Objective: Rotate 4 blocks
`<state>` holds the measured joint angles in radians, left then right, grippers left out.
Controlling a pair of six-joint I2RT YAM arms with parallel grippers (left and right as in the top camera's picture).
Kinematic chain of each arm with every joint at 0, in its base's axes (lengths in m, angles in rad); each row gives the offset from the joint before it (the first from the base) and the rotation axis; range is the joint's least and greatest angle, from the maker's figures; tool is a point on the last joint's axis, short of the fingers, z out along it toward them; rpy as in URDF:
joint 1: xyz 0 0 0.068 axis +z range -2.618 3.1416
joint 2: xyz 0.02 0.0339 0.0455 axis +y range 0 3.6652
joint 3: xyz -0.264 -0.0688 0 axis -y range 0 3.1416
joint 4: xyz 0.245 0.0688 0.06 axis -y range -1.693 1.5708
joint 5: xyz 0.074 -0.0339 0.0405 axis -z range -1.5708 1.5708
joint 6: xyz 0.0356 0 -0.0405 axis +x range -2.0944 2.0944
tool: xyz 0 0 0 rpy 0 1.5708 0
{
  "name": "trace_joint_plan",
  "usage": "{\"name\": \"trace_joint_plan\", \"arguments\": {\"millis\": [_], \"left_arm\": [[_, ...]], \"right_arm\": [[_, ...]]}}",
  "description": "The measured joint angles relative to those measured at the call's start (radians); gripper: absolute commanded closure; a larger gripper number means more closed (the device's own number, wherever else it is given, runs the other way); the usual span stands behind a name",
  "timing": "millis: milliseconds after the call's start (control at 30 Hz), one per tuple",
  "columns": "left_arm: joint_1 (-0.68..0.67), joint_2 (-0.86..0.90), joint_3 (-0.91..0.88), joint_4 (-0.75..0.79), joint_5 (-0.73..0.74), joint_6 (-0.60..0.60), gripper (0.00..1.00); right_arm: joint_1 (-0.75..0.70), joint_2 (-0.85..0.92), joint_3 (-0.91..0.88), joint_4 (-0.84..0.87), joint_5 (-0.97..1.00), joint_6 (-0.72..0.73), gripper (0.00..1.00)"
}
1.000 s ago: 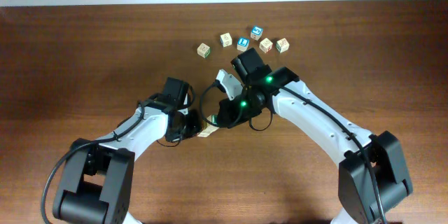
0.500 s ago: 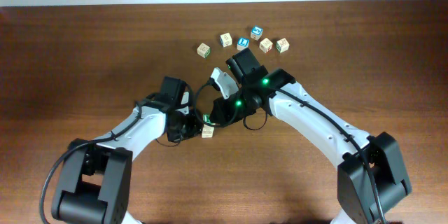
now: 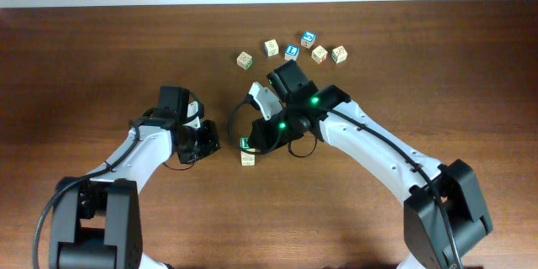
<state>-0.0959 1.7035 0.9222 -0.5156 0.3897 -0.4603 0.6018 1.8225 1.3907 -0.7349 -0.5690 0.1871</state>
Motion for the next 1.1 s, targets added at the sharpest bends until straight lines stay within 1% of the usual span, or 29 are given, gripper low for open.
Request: {"name": "trace_joint_plan", "arguments": {"millis": [200, 433, 867, 1100], "left_arm": [[0.003, 0.0, 0.0, 0.0, 0.0, 0.008, 1.0], [0.003, 0.0, 0.0, 0.0, 0.0, 0.008, 1.0], [0.003, 0.0, 0.0, 0.0, 0.0, 0.012, 1.0], [0.003, 0.0, 0.0, 0.0, 0.0, 0.015, 1.0]], "right_arm": [[0.002, 0.0, 0.001, 0.003, 0.004, 0.0, 0.96], [0.002, 0.016, 0.048, -0.032, 0.055, 0.004, 0.96], [0.002, 0.017, 0.057, -0.071, 0.056, 0.004, 0.96], [0.002, 0.017, 0.115, -0.111, 0.056, 0.004, 0.96]]}}
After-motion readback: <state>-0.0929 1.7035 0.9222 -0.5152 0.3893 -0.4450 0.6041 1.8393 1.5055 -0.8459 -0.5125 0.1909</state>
